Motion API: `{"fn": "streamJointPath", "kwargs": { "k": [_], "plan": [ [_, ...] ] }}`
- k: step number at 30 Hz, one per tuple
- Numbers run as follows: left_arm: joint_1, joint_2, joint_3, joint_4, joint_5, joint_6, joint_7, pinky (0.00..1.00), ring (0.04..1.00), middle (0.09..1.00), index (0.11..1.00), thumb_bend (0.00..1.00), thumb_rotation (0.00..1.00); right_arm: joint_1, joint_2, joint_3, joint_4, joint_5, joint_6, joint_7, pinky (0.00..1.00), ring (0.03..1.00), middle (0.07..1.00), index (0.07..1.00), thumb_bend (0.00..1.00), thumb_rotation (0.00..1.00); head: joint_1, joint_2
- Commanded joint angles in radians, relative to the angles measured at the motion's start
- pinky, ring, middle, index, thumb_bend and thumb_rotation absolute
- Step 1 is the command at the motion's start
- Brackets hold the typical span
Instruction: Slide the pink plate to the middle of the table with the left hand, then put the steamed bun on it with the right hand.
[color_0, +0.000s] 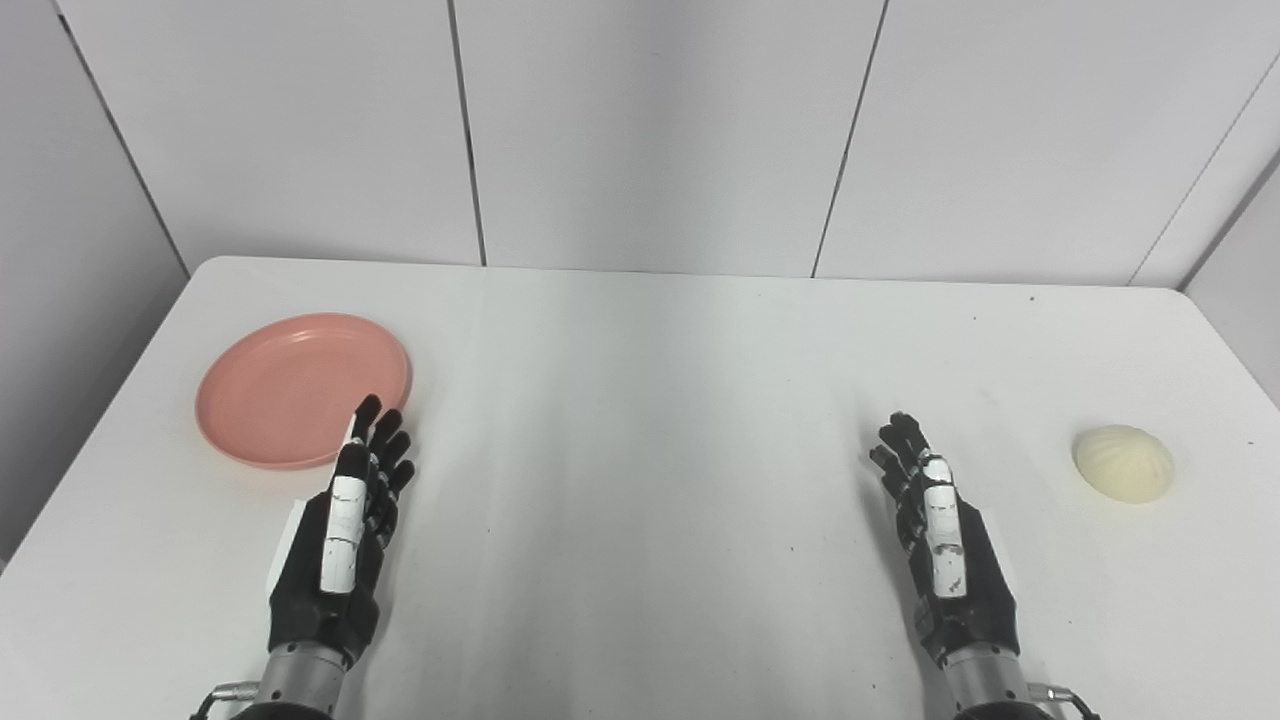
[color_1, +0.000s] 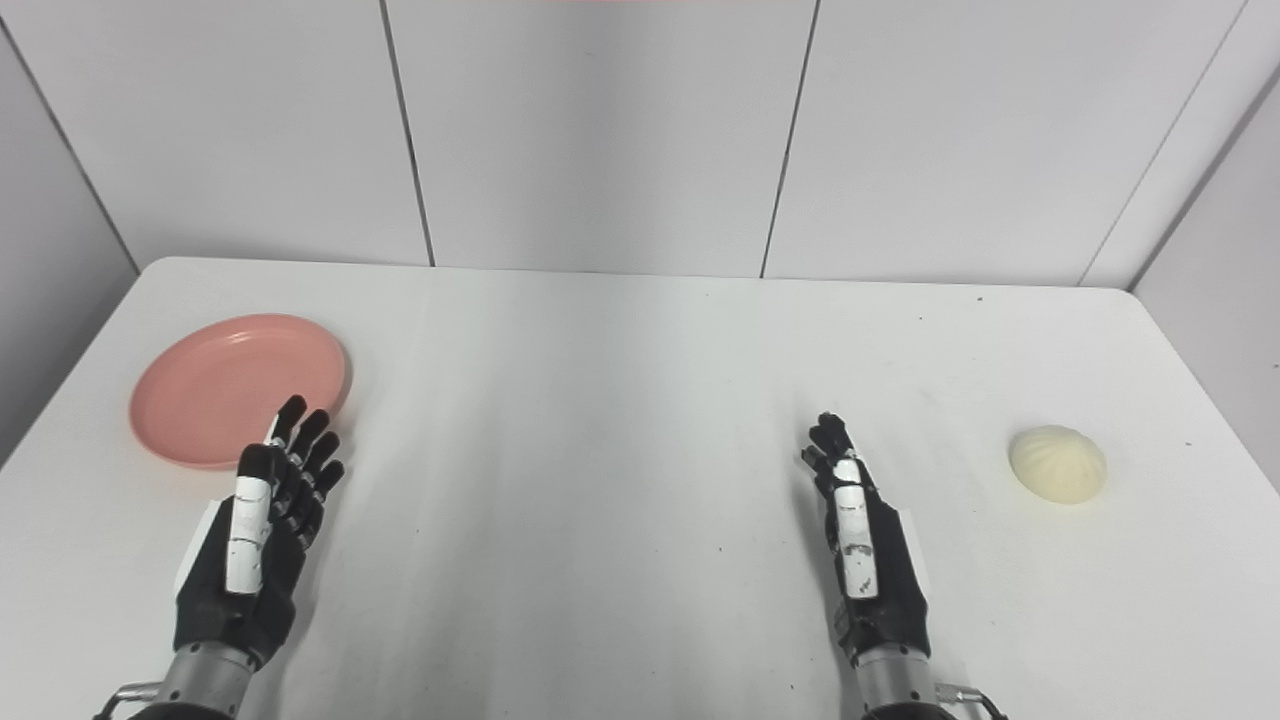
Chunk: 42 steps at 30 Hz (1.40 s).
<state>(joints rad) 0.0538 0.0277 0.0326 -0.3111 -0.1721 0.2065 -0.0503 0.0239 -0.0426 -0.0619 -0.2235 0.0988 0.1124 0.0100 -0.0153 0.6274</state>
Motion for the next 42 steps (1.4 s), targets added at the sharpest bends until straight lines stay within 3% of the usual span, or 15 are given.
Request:
{"fn": "streamJointPath", "kwargs": {
  "k": [1,22,36,42],
  "plan": [
    [-0.015,0.012,0.004,-0.027,-0.015,-0.014,-0.014,1.00,1.000,1.000,1.000,0.85,0.92,-0.011,0.005,0.000,-0.027,-0.002,-0.051,0.000,1.00,0.938,0.943,0.922,0.82,1.00,0.000,0.000],
    [-0.017,0.031,0.012,-0.024,-0.023,-0.004,-0.021,1.00,1.000,1.000,1.000,0.87,0.92,-0.013,0.022,0.006,-0.025,-0.004,-0.060,0.001,1.00,0.960,0.984,0.933,0.79,0.99,-0.030,0.000],
    [-0.017,-0.026,-0.041,0.064,0.056,-0.087,0.001,1.00,1.000,1.000,1.000,0.85,0.93,-0.015,-0.038,-0.032,0.093,0.049,-0.155,0.043,1.00,0.966,0.981,0.948,0.80,0.98,0.132,-0.116],
    [-0.023,-0.050,-0.053,0.101,0.087,-0.116,0.011,1.00,1.000,1.000,1.000,0.84,0.94,-0.022,-0.058,-0.042,0.143,0.066,-0.185,0.058,1.00,0.966,0.975,0.956,0.81,0.98,0.168,-0.153]
  ]
}}
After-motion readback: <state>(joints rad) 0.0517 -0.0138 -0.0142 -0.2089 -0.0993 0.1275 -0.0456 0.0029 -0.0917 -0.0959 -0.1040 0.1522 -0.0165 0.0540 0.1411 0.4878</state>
